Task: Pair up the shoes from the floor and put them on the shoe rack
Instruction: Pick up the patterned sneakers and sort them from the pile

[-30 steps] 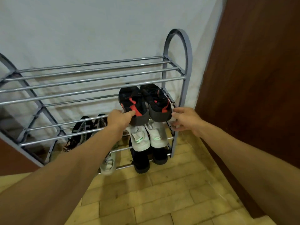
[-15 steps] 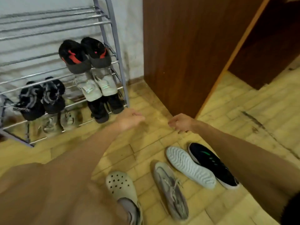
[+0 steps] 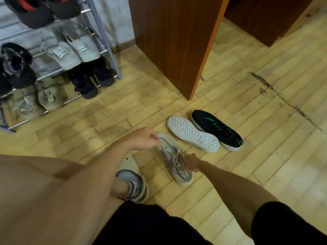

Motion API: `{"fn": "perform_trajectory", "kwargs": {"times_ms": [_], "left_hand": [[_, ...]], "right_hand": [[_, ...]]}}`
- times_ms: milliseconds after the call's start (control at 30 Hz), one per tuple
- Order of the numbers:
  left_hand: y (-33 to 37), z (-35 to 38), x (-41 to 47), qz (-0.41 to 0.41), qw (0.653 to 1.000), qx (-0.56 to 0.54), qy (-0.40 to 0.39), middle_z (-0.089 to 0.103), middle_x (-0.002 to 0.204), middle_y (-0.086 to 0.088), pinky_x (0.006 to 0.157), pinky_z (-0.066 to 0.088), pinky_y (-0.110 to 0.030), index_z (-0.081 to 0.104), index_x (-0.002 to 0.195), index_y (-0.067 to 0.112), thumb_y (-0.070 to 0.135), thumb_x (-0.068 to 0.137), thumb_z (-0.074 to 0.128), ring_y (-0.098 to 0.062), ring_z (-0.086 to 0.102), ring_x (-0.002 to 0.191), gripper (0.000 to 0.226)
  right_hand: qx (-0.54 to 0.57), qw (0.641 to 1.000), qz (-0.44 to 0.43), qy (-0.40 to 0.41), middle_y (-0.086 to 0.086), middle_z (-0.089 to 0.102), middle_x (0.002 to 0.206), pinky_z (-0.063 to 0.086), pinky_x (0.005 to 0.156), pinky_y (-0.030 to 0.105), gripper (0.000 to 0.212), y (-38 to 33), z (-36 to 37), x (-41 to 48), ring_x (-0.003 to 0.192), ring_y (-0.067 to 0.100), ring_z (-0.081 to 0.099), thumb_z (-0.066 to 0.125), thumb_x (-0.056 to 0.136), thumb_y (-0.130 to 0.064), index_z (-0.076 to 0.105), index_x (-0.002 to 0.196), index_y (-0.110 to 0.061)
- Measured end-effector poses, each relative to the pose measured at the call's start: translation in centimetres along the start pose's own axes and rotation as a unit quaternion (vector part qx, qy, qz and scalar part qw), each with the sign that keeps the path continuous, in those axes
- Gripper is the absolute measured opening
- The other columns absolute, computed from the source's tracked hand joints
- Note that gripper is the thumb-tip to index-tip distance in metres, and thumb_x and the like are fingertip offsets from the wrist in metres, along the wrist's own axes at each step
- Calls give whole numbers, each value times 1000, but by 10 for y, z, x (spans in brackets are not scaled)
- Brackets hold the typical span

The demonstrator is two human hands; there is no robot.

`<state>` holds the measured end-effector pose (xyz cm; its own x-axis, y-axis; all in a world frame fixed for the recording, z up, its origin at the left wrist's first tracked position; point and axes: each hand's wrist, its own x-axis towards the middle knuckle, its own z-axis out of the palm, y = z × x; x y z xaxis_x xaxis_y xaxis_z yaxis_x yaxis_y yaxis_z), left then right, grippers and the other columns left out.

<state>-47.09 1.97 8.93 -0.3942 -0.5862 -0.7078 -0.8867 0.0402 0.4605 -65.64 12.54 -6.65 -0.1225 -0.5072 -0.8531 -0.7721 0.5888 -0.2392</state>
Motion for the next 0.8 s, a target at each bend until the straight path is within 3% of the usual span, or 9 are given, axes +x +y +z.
{"fn": "perform_trajectory", "kwargs": {"times_ms": [133, 267, 367, 533, 633, 667, 700, 800], "left_hand": [[-14, 1, 0, -18, 1000, 5, -1, 59, 111, 1, 82, 41, -26, 63, 117, 20, 39, 86, 62, -15, 57, 99, 37], [-14, 6, -2, -21, 1000, 7, -14, 59, 109, 1, 87, 42, -27, 62, 120, 20, 36, 88, 61, -15, 56, 102, 36], [-13, 6, -4, -23, 1000, 3, -13, 58, 101, 1, 83, 40, -26, 60, 121, 20, 34, 88, 60, -15, 55, 99, 36], [-16, 7, -6, -23, 1000, -8, -11, 61, 104, 0, 81, 43, -26, 60, 118, 20, 34, 88, 60, -15, 61, 95, 33], [-17, 9, -8, -27, 1000, -9, -9, 58, 93, -1, 77, 42, -27, 59, 113, 21, 33, 88, 60, -17, 58, 87, 28], [-17, 9, -8, -32, 999, -13, -4, 57, 91, -2, 75, 42, -28, 57, 112, 21, 33, 88, 60, -19, 56, 85, 27], [-17, 9, -8, -39, 999, -18, 7, 58, 93, -5, 74, 43, -30, 55, 115, 20, 34, 88, 60, -22, 58, 87, 30], [-16, -2, -13, -81, 987, -118, 68, 58, 130, -12, 84, 49, -35, 47, 134, 11, 44, 88, 60, -29, 59, 114, 58]], "right_hand": [[18, 998, 18, 55, 16, 40, 139, 44, 101, 39, 74, 1, 22, 10, 124, 32, 45, 68, 84, -39, 35, 139, -3], [11, 996, 44, 77, 19, 36, 141, 43, 105, 42, 56, -6, 25, 9, 128, 36, 40, 50, 96, -24, 29, 141, 3], [40, 996, 47, 65, 21, 36, 142, 44, 105, 41, 53, -8, 27, 8, 128, 36, 43, 48, 96, -17, 29, 141, 5], [165, 985, 40, 3, 15, 65, 115, 59, 82, 46, 39, -10, 17, -4, 102, 29, 66, 60, 86, -13, 55, 122, -1], [250, 968, -22, 1, 7, 63, 97, 60, 76, 42, 12, -25, 0, -17, 92, 25, 64, 63, 88, -16, 57, 97, -13], [284, 958, -47, 7, 6, 60, 96, 60, 74, 42, 12, -33, -9, -21, 88, 23, 63, 63, 89, -18, 54, 96, -14], [311, 947, -74, 17, 6, 58, 99, 60, 74, 43, 18, -43, -20, -26, 85, 23, 62, 63, 90, -19, 51, 102, -13], [353, 923, -148, 31, 13, 60, 107, 59, 79, 51, 33, -76, -59, -42, 81, 25, 64, 66, 89, -16, 46, 114, -9]]}}
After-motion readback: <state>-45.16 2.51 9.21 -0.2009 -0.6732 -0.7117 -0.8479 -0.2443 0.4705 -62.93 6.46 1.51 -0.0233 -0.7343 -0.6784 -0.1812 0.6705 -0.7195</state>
